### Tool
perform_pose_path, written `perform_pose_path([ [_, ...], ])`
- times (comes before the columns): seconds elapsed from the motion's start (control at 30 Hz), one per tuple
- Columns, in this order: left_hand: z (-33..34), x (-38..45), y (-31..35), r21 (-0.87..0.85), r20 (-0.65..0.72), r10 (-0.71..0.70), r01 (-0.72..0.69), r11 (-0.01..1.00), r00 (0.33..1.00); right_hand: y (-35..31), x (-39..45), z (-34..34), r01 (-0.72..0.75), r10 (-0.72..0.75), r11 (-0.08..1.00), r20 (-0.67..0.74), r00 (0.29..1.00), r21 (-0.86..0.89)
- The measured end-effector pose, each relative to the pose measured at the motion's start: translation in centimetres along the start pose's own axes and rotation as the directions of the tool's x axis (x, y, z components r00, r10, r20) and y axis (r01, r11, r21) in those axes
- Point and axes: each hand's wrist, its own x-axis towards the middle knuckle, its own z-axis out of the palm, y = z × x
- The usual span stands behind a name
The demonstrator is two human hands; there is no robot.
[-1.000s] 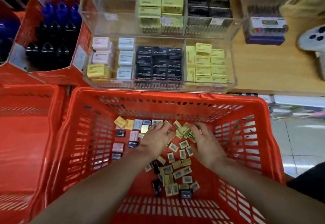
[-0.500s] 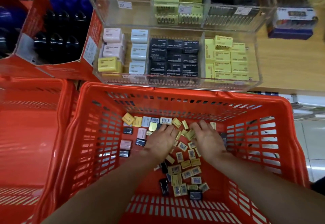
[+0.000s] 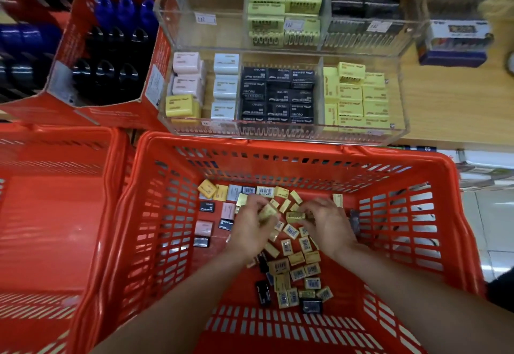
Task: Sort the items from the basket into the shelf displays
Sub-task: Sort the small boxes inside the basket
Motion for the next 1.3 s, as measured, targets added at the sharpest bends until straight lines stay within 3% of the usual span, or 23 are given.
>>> perform_pose_path([
  [0.07, -1.3, -0.2, 0.8, -0.367, -0.025, -0.204, 0.181, 0.912, 0.979, -1.1, -0.4, -0.4, -0.134, 0.142, 0.968, -0.022, 0.99, 0.213],
  [0.17, -3.3, -0.6, 1.6, -0.734, 0.139, -0.366, 0.344, 0.586, 0.92, -3.9, -1.4, -1.2, -0.264, 0.257, 0.795, 0.092, 0.962, 0.545],
  [0.27, -4.0, -1.5, 2.0, -0.819, 0.321, -0.331, 0.435, 0.375, 0.888, -7.5, -2.9, -1.4, -0.21, 0.178, 0.716, 0.117, 0.977, 0.666],
  [0.33, -3.6, -2.1, 2.3, -0.817, 0.406, -0.31, 0.493, 0.299, 0.86, -9.2, -3.8, -1.2, -0.154, 0.128, 0.695, 0.09, 0.988, 0.702],
  [0.43, -2.5, -2.2, 2.4, -0.836, 0.362, -0.419, 0.489, 0.251, 0.833, -8.2, -4.6, -1.6, -0.159, 0.135, 0.694, 0.089, 0.987, 0.702],
  [0.5, -2.0, -2.3, 2.2, -0.854, 0.333, -0.494, 0.479, 0.202, 0.803, -5.2, -4.8, -2.4, -0.192, 0.221, 0.808, 0.015, 0.975, 0.558],
  [0.57, -1.8, -2.2, 2.1, -0.829, 0.319, -0.531, 0.503, 0.244, 0.785, -1.6, -4.8, -3.2, -0.242, 0.272, 0.924, -0.063, 0.96, 0.297],
  [0.67, -1.6, -2.2, 1.7, -0.792, 0.318, -0.544, 0.533, 0.298, 0.776, 2.0, -4.1, -3.4, -0.326, 0.326, 0.945, -0.007, 0.945, -0.012],
  [0.83, -2.2, -2.3, 0.2, -0.727, 0.344, -0.541, 0.582, 0.364, 0.768, 1.7, -2.1, -2.2, -0.291, 0.313, 0.929, 0.067, 0.947, -0.229],
  [0.97, -2.7, -2.6, -0.2, -0.692, 0.351, -0.575, 0.618, 0.372, 0.739, -0.6, -2.0, -0.6, -0.209, 0.215, 0.949, -0.001, 0.977, -0.236],
  [1.13, -3.6, -3.8, -0.8, -0.684, 0.342, -0.623, 0.641, 0.349, 0.704, 0.4, -2.4, 0.6, -0.227, 0.262, 0.944, 0.124, 0.957, -0.24],
  [1.2, -3.9, -4.0, -1.3, -0.68, 0.315, -0.62, 0.627, 0.381, 0.719, 1.2, -3.1, 1.1, -0.229, 0.252, 0.957, 0.117, 0.961, -0.175],
  [1.3, -4.3, -4.0, -1.7, -0.689, 0.317, -0.611, 0.619, 0.378, 0.726, 1.2, -3.9, 1.2, -0.298, 0.306, 0.949, -0.065, 0.95, 0.105],
])
